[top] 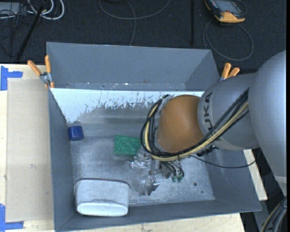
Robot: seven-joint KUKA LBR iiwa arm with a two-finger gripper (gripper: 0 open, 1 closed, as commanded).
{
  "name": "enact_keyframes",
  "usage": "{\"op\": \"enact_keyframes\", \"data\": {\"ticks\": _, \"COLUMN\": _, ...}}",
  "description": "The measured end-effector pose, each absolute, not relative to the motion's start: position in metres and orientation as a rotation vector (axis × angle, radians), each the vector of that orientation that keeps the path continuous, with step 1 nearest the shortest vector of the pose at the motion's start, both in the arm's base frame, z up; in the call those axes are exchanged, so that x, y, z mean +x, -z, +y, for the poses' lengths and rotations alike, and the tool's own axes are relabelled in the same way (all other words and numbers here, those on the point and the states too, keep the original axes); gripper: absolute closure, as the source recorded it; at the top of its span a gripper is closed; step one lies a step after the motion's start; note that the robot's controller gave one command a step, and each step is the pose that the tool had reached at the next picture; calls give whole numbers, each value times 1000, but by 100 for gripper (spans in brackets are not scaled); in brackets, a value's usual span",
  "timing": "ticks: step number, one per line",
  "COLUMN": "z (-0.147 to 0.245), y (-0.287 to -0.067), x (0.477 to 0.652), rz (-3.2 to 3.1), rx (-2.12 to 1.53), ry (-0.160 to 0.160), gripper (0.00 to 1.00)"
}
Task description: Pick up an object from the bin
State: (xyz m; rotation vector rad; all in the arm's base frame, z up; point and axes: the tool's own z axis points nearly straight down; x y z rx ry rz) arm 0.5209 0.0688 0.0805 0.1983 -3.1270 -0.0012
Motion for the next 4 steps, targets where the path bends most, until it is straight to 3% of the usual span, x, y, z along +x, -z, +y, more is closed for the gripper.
{"op": "enact_keyframes", "data": {"ticks": 1, "z": -15, "y": -100, "x": 497, "rz": -2941, "rx": 1092, "ry": 0, "gripper": 0}}
{"op": "enact_keyframes", "data": {"ticks": 2, "z": 48, "y": -72, "x": 490, "rz": -2869, "rx": 1282, "ry": -4, "gripper": 0}}
{"op": "enact_keyframes", "data": {"ticks": 3, "z": 79, "y": -218, "x": 517, "rz": -2637, "rx": 1720, "ry": -1, "gripper": 0}}
{"op": "enact_keyframes", "data": {"ticks": 4, "z": 65, "y": -71, "x": 511, "rz": -2334, "rx": 2102, "ry": 3, "gripper": 0}}
